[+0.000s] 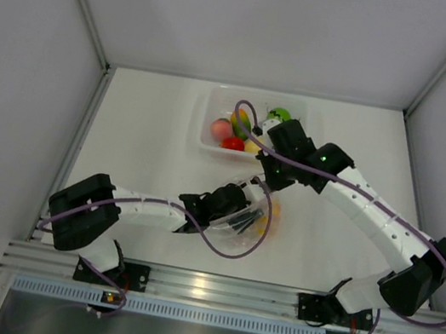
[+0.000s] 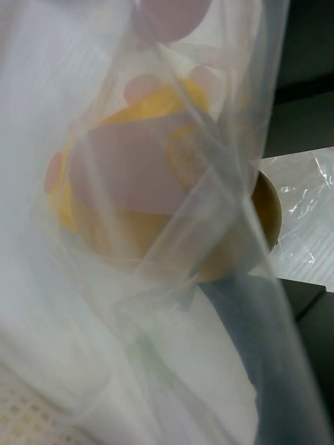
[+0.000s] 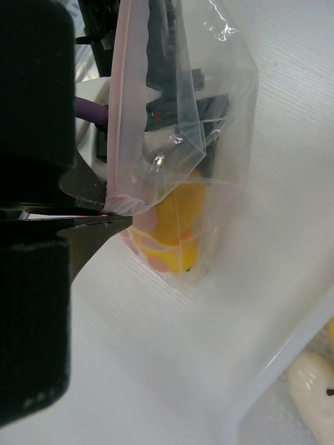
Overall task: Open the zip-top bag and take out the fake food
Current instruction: Pick up the fake fruit from the zipper food storage bag.
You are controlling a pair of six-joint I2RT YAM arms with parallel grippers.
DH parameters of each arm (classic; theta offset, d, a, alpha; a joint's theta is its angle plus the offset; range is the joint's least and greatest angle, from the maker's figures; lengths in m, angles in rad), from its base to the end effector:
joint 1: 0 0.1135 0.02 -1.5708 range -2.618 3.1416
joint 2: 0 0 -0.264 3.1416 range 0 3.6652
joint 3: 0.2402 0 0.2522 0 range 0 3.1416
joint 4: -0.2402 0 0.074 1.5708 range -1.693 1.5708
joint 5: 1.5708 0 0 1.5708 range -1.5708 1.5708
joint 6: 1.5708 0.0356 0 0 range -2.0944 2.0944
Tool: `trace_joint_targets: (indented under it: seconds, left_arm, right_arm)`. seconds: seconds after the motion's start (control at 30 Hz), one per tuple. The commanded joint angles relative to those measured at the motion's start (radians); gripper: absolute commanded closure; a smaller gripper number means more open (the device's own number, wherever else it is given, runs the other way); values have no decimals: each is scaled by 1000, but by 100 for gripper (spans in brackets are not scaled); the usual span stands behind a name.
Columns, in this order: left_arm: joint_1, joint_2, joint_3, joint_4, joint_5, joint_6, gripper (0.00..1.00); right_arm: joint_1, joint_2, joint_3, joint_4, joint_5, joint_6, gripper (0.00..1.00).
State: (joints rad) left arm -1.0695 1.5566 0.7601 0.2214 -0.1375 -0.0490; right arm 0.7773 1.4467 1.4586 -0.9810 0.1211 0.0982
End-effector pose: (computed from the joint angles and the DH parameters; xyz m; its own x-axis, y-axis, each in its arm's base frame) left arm 0.1591 -0.2801 0.1849 -0.3009 0.4482 -0.8418 0.7996 0.5996 0.0334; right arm 0.2122 0.2027 0.3482 -0.6483 -0.5013 -0.5731 -0.5867 0.8086 -0.0436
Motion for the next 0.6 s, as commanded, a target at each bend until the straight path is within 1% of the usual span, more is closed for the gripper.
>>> trace_joint_targets:
  seconds: [0.0, 0.03, 0.13, 0.23, 0.33, 0.37, 0.53, 0.57]
  left_arm:
    - [-92, -142, -51, 97, 58, 100, 100]
    - [-92, -147, -51, 101, -17, 92, 100]
    - [-92, -148, -45, 99, -27, 100, 100]
    - [-93, -139, -39, 101, 25, 112, 100]
    - [-98, -129, -35, 99, 107, 132, 100]
    - [-99, -122, -33, 98, 175, 144, 100]
    - [-99, -67, -16, 98, 282, 140, 100]
    - [-99, -61, -13, 96, 306, 138, 100]
  right_arm:
    - [-108, -6, 2, 100, 350, -74, 100]
    - [-110, -11, -1, 102, 339, -66, 100]
    - [-112, -11, 5, 85, 295, -65, 100]
    - [-113, -6, 14, 88, 299, -66, 100]
    - [-112, -12, 28, 110, 304, -77, 100]
    - [-110, -29, 26, 142, 307, -77, 100]
    - [-105, -78, 31, 212, 230, -91, 100]
    - [-104, -86, 34, 222, 224, -122, 100]
